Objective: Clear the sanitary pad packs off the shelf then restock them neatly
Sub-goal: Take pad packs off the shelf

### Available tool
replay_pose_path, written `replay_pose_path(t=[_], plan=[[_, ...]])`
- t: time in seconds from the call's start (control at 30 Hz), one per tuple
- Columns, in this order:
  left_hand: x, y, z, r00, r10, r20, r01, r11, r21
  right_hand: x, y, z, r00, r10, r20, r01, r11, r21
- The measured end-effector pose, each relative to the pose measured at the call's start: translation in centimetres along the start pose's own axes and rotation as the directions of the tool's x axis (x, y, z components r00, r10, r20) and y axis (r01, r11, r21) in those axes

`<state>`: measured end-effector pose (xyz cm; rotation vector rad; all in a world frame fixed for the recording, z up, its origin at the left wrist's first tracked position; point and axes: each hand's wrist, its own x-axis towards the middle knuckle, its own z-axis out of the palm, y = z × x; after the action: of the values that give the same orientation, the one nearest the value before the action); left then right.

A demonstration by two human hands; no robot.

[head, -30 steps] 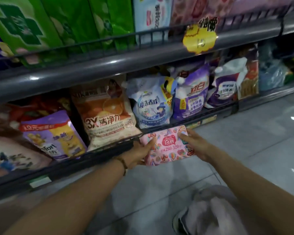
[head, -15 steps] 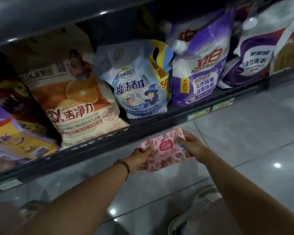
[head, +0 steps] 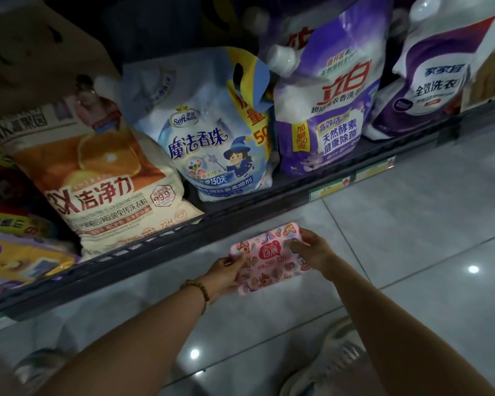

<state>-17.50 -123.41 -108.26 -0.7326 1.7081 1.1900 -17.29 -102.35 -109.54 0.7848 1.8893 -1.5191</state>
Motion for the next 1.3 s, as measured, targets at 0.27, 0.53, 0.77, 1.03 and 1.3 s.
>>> replay_pose_path(t=[0.27, 0.53, 0.77, 1.03, 1.3], plan=[[-4.9, 2.8, -1.8, 0.974, 0.211, -0.083, -0.169, 0.921, 0.351, -4.4, -4.5, -0.8, 0.992, -0.108, -0.067, 0.068, 0.897, -0.438], [-16.2, 8.7, -5.4, 0.827, 0.562, -0.002, -0.487, 0.717, 0.499, -17.7, -13.6, -4.8, 0.906, -0.414, -0.082, 0.313, 0.791, -0.526], [-29.4, 14.6, -8.8, 0.601, 0.793, 0.103, -0.707, 0.467, 0.53, -31.8, -23.3, -6.8, 0.688, -0.724, -0.046, 0.569, 0.578, -0.585], [-45.0, 19.2, -12.5, 0.186, 0.973, 0.14, -0.727, 0.04, 0.686, -40.6, -31.8, -6.7, 0.482, -0.874, -0.06, 0.681, 0.416, -0.602], [-50.2, 25.5, -11.4, -0.012, 0.998, 0.064, -0.792, -0.049, 0.608, -40.8, -36.8, -9.0, 0.391, -0.889, -0.24, 0.777, 0.458, -0.432]])
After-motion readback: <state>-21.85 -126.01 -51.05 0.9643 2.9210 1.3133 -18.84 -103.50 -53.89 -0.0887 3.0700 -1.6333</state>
